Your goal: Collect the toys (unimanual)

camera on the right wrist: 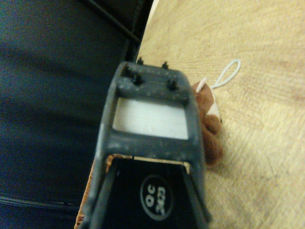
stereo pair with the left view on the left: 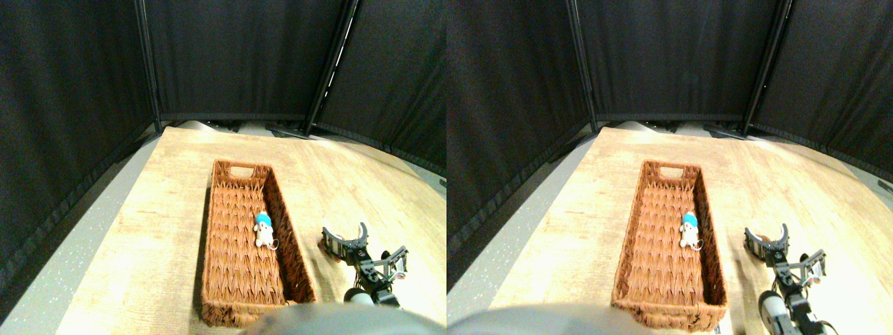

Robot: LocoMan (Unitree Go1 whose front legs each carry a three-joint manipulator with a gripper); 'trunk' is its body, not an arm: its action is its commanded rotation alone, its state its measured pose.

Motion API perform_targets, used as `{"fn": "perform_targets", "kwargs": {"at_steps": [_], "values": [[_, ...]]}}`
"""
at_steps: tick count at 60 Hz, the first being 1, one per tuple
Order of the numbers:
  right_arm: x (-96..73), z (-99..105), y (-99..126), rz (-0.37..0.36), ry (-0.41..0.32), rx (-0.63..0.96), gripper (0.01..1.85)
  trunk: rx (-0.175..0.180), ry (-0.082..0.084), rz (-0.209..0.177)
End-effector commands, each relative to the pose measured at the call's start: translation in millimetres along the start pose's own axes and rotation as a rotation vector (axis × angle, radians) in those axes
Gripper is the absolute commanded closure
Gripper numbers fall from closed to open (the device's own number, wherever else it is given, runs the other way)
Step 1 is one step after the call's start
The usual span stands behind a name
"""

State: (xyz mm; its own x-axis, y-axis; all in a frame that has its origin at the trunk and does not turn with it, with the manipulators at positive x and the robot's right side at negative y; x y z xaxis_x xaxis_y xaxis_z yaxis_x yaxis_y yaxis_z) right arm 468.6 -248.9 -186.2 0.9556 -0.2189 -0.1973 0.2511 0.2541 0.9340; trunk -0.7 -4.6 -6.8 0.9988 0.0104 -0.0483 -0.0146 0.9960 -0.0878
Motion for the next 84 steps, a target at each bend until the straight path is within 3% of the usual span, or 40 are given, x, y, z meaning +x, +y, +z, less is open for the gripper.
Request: {"fn": "perform_targets", "kwargs": {"at_steps": [1, 19, 24, 33, 54, 73, 84], "values": [[5.4, 0.2, -6.9, -0.006, -0.069, 0.056, 1.06, -0.025, -0.004, 0.013], [18.1, 0.9, -19.3, -0.025, -0.149, 0.058, 1.09, -0.017, -0.002, 0.018], [17.2, 3.6, -17.7, -0.010, -0.179, 0.036, 1.02, -0.008, 0.003, 0.013], [17.7, 7.7, -15.1, -0.010, -0.180, 0.018, 1.02, -0.004, 0.003, 0.006], [26.9, 1.0, -32.4, -0.046, -0.194, 0.087, 1.09, -0.005, 0.011, 0.007], [28.1, -2.0, -34.7, -0.061, -0.204, 0.058, 0.95, -0.005, 0.015, 0.005], [30.5, -1.0, -36.1, -0.061, -0.231, 0.068, 1.08, 0.001, 0.020, 0.000]]}}
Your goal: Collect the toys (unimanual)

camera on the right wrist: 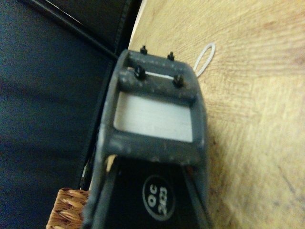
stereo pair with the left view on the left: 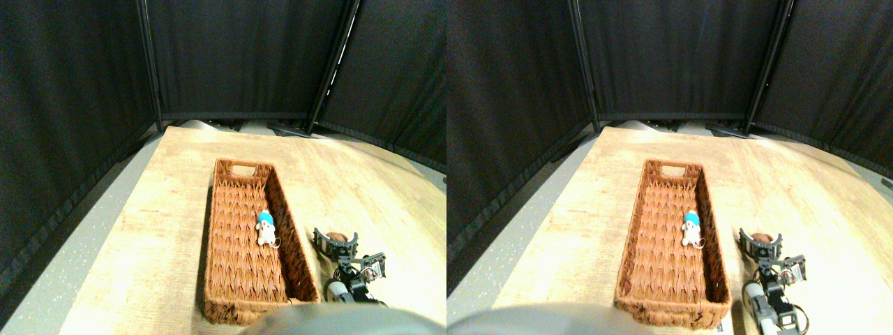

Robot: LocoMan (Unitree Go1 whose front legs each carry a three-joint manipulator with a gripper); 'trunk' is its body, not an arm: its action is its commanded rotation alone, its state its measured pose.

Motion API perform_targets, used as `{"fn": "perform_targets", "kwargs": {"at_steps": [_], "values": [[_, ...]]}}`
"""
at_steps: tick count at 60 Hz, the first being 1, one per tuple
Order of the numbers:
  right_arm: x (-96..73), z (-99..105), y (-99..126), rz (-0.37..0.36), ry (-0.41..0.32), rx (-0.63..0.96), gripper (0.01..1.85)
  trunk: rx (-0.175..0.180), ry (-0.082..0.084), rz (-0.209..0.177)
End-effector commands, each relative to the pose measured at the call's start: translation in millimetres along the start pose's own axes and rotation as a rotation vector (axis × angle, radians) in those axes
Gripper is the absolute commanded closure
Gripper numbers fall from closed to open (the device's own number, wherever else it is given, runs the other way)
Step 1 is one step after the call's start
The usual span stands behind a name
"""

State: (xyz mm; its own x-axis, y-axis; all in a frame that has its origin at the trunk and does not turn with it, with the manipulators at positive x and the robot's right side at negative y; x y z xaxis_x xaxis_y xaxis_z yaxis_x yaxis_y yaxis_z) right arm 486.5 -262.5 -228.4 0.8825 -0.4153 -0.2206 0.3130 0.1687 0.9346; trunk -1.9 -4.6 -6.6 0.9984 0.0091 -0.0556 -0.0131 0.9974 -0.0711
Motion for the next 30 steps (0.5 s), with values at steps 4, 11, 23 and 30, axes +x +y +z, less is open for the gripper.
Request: {"fn": "perform_targets", "kwargs": {"at_steps": [4, 11, 23, 30], "values": [[2.4, 0.0, 3.3, 0.025, -0.050, 0.012, 1.10, -0.014, 0.015, -0.004], [2.1, -1.4, 3.9, 0.025, -0.068, 0.014, 1.16, -0.013, 0.017, -0.006], [3.5, -2.8, 4.6, 0.038, -0.118, 0.003, 1.34, -0.013, 0.020, -0.007], [1.6, -4.8, 8.3, 0.054, -0.210, -0.134, 1.79, -0.010, 0.021, -0.011]]}}
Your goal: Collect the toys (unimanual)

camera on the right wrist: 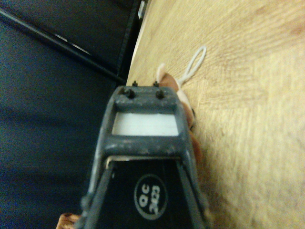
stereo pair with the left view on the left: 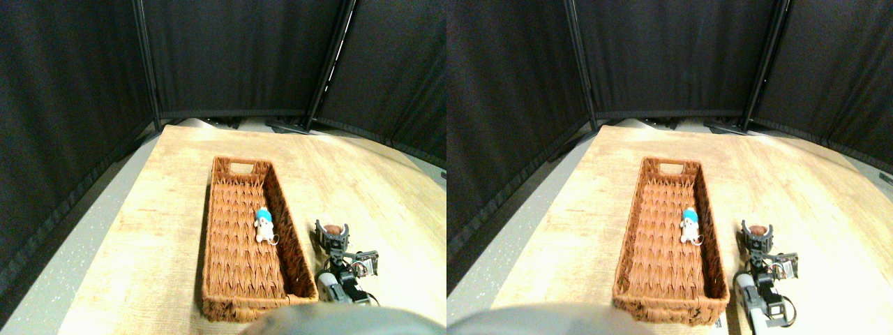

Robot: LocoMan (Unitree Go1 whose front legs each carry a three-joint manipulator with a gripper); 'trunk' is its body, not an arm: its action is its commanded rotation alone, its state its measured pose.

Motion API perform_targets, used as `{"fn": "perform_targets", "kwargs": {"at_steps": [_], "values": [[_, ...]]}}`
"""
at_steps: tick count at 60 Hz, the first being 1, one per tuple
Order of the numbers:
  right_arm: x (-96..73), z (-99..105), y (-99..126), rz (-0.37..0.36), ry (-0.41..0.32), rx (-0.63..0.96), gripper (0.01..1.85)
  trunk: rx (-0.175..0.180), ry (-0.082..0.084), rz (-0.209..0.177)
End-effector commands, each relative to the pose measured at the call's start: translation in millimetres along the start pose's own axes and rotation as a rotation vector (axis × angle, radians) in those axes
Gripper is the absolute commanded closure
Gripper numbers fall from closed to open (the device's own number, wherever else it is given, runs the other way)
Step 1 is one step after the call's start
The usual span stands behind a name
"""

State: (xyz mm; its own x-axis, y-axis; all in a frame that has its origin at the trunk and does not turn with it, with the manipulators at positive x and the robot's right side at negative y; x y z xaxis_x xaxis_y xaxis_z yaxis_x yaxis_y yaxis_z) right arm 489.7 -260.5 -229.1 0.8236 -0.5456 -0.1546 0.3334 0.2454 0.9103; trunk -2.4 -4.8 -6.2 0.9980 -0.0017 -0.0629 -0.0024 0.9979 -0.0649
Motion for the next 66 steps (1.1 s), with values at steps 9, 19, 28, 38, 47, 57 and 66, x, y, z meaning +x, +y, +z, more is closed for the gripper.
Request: {"fn": "perform_targets", "kwargs": {"at_steps": [9, 19, 28, 38, 47, 57, 66], "values": [[-3.4, -0.9, 14.0, 0.000, -0.129, 0.025, 1.80, -0.016, 0.013, -0.002], [-2.5, 4.1, 21.4, 0.073, -0.077, -0.041, 1.80, -0.018, 0.010, -0.002], [-0.1, 8.4, 31.3, 0.098, -0.044, -0.010, 1.80, -0.019, 0.004, -0.005], [1.3, 12.0, 39.2, 0.133, -0.002, -0.033, 1.80, -0.023, 0.002, -0.013], [-1.7, 18.1, 62.6, 0.185, 0.078, -0.069, 1.80, -0.028, -0.001, -0.010], [-11.6, 7.3, 90.0, 0.248, 0.221, -0.128, 1.80, -0.040, -0.006, -0.008], [-17.0, -1.8, 104.0, 0.307, 0.276, -0.202, 1.80, -0.059, -0.014, 0.006]]}}
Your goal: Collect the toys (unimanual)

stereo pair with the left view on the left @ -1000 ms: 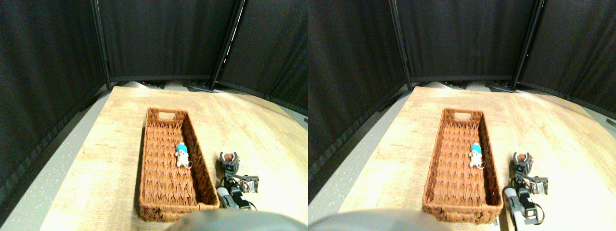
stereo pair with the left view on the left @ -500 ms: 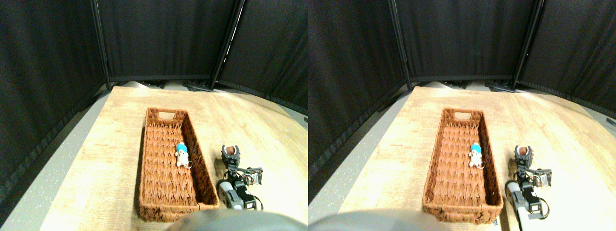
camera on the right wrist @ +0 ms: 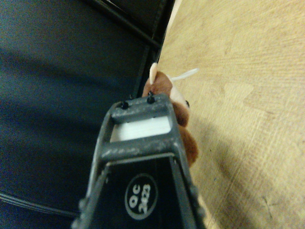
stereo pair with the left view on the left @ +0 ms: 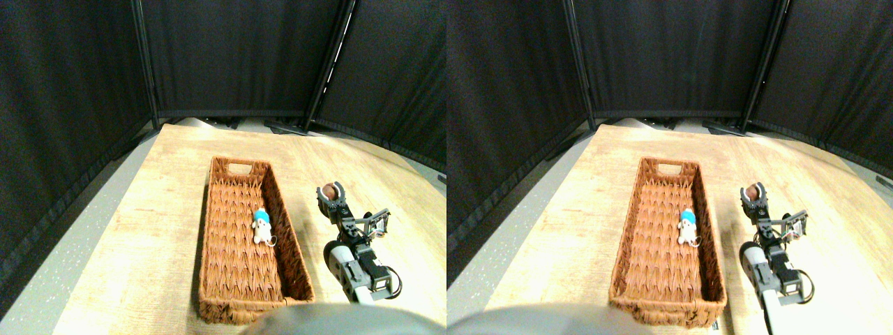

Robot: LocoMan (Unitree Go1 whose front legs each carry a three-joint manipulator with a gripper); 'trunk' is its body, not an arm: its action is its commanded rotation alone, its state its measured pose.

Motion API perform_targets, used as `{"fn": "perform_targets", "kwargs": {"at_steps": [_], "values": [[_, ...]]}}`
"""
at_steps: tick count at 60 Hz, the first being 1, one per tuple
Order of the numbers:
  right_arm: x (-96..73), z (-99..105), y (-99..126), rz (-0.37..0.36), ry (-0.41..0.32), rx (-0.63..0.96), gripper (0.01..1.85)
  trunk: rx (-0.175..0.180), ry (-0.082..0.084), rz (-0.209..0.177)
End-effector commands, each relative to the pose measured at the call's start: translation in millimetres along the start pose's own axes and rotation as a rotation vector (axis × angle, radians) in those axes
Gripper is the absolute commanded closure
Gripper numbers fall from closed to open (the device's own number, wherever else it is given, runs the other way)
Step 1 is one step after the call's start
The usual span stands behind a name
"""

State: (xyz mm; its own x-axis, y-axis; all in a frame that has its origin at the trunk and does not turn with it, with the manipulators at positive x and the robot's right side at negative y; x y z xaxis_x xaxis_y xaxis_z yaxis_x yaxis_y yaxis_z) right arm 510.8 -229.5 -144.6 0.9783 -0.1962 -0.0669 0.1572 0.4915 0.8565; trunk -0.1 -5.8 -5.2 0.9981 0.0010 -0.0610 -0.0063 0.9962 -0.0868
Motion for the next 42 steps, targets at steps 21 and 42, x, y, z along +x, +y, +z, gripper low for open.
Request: {"fn": "perform_targets", "kwargs": {"at_steps": [21, 42], "values": [[0.7, -13.4, 38.0, 0.038, 0.087, -0.037, 1.80, -0.085, -0.028, 0.032], [7.2, -14.5, 55.2, 0.051, 0.126, -0.115, 1.80, -0.127, -0.052, 0.056]]}}
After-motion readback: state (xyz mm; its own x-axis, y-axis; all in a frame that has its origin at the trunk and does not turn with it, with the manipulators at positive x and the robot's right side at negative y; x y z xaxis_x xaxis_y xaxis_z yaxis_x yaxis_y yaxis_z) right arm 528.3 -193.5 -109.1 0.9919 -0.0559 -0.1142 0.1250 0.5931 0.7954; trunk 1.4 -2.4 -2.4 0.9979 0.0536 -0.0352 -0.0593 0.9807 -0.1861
